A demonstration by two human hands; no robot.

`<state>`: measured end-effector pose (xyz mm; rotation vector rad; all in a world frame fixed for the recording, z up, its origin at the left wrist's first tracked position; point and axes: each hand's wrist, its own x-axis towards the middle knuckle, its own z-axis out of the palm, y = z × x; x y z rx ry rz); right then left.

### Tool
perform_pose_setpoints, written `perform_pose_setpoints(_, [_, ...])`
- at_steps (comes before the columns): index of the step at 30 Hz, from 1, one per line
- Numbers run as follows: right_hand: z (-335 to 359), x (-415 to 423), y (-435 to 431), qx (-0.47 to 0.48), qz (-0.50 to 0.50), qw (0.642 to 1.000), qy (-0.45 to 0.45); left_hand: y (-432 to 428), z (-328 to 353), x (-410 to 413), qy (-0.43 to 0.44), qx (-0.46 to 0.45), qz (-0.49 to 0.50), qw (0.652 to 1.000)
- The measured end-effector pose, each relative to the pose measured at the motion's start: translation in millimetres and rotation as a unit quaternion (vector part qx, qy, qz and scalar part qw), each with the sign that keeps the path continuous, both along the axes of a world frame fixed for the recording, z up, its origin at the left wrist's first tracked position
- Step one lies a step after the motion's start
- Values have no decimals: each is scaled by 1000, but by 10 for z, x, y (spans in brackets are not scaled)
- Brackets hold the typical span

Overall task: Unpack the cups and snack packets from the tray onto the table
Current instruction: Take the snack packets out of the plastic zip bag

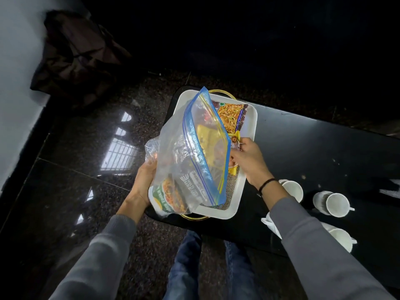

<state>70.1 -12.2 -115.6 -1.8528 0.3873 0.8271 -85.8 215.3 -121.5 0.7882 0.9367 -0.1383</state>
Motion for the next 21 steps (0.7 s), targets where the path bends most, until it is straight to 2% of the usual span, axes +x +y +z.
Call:
perform_pose_setpoints(4, [154, -42, -121, -86, 40, 990, -108, 0, -14, 22, 9, -7, 19, 1000])
perform_pose_setpoints(7, [368, -52, -193, -99, 31, 981, -166, -25, 12, 44, 24, 12, 23, 999])
perform_pose_setpoints(11, [761, -24, -205, 71, -17, 978, -193, -52, 61, 82, 33, 30, 20, 999])
perform_pose_setpoints(14, [1038, -20, -142, 170, 15, 970, -176, -67, 102, 124, 33, 44, 15, 998])
perform_pose_setpoints(16, [1154, -26, -100, 192, 64, 964, -170, -69, 119, 140, 35, 51, 14, 998])
perform_pose_setpoints(18, [1230, -22, -86, 176, 101, 958, -204, -65, 130, 149, 41, 62, 19, 997])
perform_pose_setpoints(21, [1292, 62, -105, 168, 71, 947, -264, -53, 118, 173, 45, 72, 21, 996])
